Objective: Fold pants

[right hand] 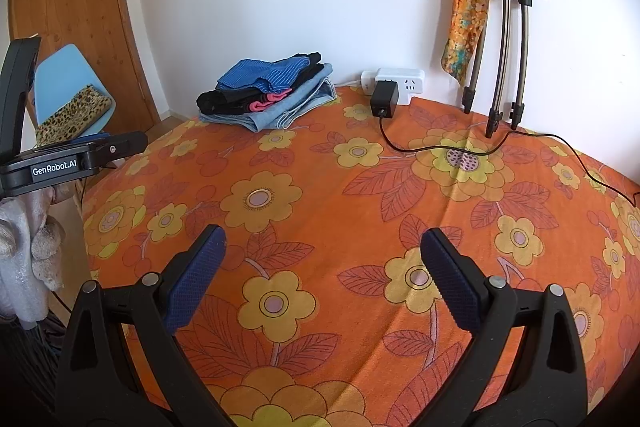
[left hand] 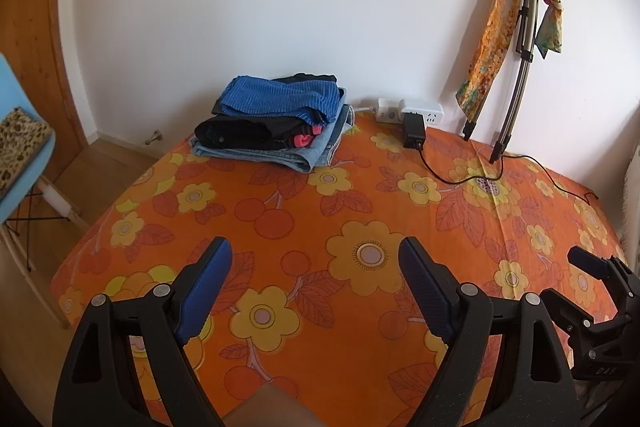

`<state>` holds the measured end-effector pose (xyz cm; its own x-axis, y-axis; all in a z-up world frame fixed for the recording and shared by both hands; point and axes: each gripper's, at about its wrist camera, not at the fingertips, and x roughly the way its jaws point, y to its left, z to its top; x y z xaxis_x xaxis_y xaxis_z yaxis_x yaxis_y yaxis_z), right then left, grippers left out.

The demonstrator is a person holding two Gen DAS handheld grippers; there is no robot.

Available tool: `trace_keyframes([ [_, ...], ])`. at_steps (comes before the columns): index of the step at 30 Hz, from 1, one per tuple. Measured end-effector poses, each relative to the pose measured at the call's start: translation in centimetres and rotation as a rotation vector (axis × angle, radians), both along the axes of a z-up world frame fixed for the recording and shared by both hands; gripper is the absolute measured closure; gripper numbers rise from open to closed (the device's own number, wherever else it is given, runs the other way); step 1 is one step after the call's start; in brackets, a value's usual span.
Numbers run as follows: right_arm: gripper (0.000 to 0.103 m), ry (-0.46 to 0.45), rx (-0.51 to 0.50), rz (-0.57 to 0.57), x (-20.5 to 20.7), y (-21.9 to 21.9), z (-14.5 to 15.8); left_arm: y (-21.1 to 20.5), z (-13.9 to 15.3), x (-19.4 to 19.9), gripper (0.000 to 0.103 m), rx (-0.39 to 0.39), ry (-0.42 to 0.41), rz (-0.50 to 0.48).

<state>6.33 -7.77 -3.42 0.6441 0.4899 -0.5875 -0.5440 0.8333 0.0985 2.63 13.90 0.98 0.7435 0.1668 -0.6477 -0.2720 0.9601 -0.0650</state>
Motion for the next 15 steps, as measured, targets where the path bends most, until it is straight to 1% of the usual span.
trace_keyframes([
  [15,0.003,0.002,0.0,0.0,0.01,0.07,-0.11,0.12,-0.02,0.05,0.017,0.0,0.003,0.004],
])
